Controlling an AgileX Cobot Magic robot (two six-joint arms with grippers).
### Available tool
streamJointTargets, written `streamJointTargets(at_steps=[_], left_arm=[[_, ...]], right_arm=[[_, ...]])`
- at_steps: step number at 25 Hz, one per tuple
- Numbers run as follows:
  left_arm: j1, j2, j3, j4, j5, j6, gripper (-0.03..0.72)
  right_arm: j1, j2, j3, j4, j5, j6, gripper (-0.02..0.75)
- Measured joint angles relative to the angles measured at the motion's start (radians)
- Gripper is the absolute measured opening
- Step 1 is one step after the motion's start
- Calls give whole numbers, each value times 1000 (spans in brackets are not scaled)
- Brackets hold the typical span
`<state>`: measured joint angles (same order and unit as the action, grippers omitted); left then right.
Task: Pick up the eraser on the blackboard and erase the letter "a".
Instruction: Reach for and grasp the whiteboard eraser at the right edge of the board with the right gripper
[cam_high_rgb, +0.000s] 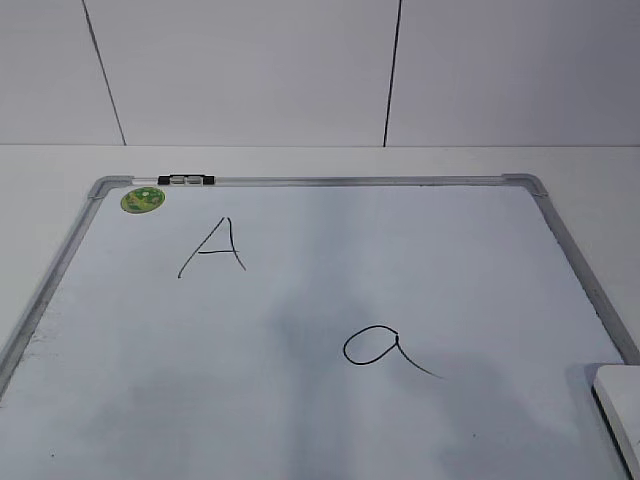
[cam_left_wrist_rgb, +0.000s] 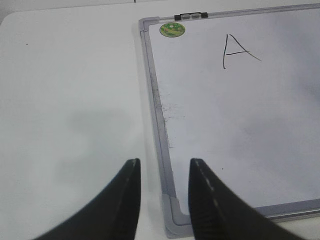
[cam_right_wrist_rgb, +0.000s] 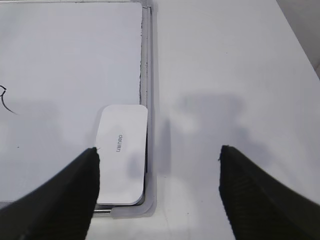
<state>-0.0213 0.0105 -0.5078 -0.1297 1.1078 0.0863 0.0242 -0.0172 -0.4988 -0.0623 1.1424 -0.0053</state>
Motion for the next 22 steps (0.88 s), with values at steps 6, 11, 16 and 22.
streamJointTargets(at_steps=[6, 11, 16, 22], left_arm=[[0, 0, 0, 0, 0, 0, 245], [0, 0, 0, 0, 0, 0, 245], [0, 0, 0, 0, 0, 0, 245], [0, 0, 0, 0, 0, 0, 245]], right_arm=[[0, 0, 0, 0, 0, 0, 592], [0, 0, 0, 0, 0, 0, 592], [0, 0, -42, 22, -9, 0, 592], [-1, 106, -117, 62, 1, 0, 592]])
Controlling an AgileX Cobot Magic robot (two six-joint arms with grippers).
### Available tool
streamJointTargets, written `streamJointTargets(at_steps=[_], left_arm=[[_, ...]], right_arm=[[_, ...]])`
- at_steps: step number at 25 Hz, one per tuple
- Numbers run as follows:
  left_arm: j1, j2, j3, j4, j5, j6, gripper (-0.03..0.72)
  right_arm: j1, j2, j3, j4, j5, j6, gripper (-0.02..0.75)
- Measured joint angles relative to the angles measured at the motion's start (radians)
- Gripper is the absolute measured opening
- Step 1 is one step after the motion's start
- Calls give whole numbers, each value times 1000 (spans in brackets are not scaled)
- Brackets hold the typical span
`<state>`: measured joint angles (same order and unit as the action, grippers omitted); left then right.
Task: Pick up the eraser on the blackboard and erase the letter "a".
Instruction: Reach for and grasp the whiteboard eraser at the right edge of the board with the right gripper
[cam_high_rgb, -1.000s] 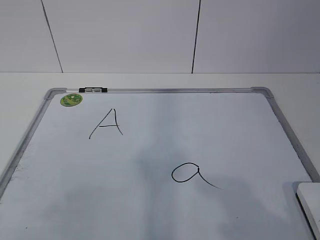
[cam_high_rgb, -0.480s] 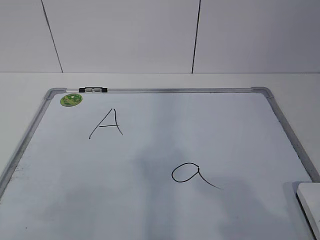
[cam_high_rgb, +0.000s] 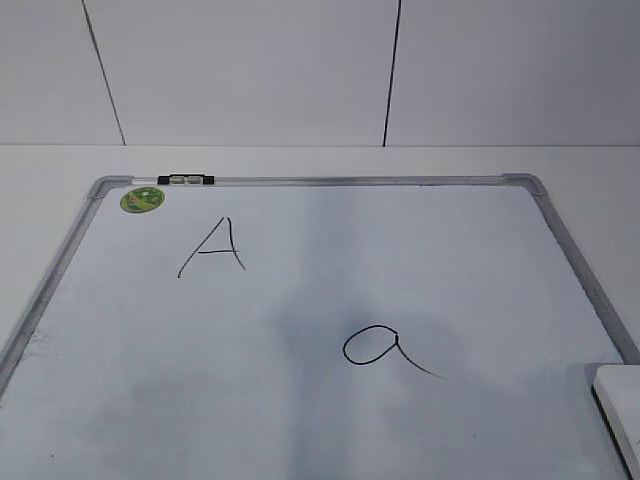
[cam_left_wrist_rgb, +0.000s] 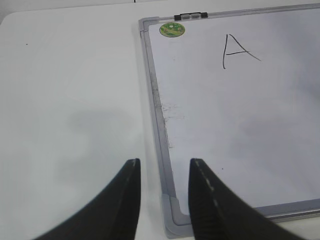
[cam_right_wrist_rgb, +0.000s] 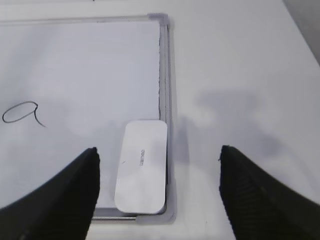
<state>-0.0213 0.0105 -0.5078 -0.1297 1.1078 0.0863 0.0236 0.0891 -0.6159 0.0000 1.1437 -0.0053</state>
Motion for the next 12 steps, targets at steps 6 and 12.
streamJointTargets(at_steps=[6, 12], left_arm=[[0, 0, 0, 0, 0, 0, 245], [0, 0, 0, 0, 0, 0, 245]], right_arm=[[0, 237, -26, 62, 110, -6, 592], [-2, 460, -27, 163, 113, -8, 592]])
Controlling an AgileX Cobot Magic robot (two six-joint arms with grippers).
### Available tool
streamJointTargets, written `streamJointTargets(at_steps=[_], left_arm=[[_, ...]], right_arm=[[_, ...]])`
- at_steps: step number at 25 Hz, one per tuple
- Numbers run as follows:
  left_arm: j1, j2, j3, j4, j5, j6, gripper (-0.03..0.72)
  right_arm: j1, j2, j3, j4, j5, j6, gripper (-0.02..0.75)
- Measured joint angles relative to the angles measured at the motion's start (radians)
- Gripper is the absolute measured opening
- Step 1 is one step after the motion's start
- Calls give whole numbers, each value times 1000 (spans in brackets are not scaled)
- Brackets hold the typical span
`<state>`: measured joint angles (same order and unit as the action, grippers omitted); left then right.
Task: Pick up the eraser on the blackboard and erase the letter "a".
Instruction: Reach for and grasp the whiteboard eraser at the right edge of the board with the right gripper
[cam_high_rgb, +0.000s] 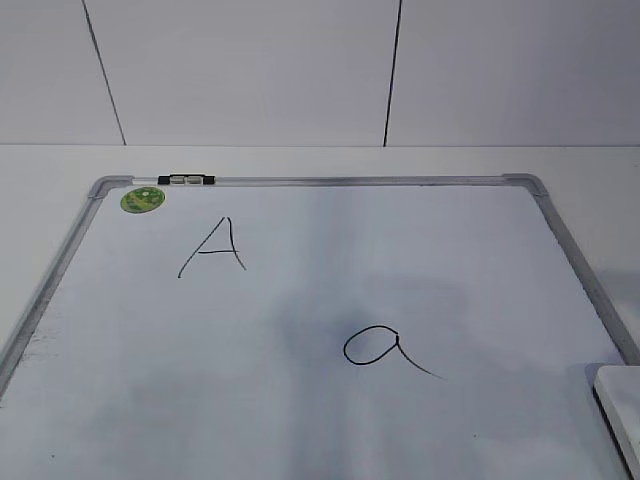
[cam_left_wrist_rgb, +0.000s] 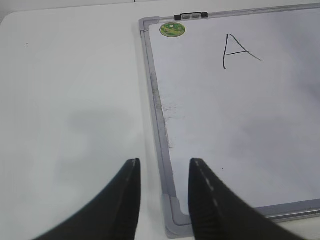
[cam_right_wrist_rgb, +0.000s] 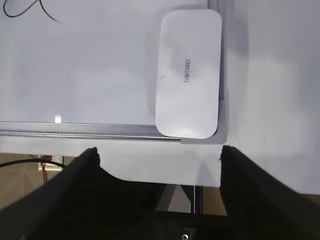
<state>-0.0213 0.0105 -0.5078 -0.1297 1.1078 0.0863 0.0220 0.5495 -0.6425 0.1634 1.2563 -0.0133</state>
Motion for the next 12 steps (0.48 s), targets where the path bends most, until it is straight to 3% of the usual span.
streamJointTargets(at_steps=[12], left_arm=[[0, 0, 0, 0, 0, 0, 245]], right_arm=[[4, 190, 0, 15, -8, -4, 592]])
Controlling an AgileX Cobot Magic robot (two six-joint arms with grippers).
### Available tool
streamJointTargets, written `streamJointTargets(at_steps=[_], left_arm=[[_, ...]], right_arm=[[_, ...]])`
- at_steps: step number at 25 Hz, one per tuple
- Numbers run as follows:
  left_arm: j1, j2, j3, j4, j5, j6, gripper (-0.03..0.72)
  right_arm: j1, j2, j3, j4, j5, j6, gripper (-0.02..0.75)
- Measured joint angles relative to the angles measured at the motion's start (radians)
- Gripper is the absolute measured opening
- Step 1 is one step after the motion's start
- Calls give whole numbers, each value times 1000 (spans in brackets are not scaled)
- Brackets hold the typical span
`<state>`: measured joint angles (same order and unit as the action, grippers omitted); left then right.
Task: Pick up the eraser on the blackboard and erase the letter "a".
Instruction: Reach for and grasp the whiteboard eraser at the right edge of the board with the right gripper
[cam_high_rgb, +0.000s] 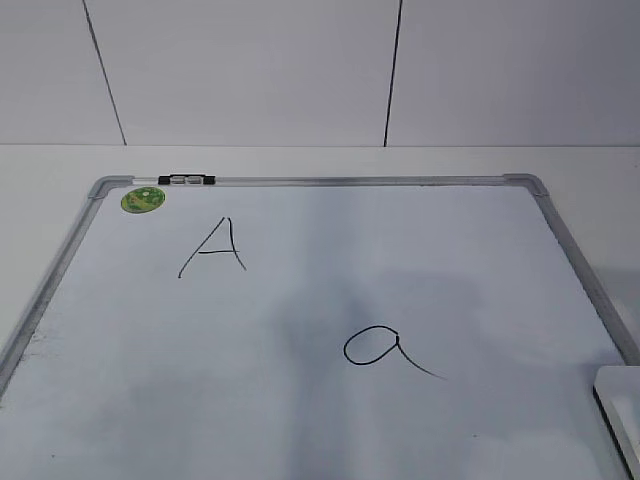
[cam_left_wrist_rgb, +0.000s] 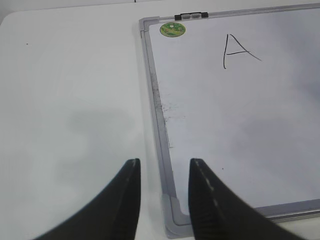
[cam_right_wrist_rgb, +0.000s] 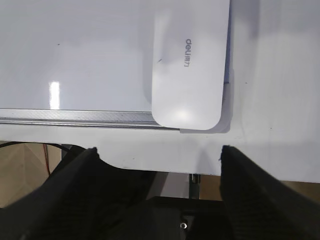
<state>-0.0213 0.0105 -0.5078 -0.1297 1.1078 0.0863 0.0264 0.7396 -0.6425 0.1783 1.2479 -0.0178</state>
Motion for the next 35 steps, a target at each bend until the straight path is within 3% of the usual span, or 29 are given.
streamJointTargets(at_steps=[5, 10, 21, 31, 35], left_arm=[[0, 0, 0, 0, 0, 0, 245], [0, 0, 0, 0, 0, 0, 245], [0, 0, 0, 0, 0, 0, 245], [0, 0, 0, 0, 0, 0, 245], [0, 0, 0, 0, 0, 0, 245]], right_arm=[[11, 76, 0, -22, -10, -2, 599], [11, 153, 0, -27, -42, -24, 659], [11, 261, -6, -62, -144, -45, 666], [13, 272, -6, -82, -223, -47, 577], [13, 278, -6, -82, -223, -47, 643]])
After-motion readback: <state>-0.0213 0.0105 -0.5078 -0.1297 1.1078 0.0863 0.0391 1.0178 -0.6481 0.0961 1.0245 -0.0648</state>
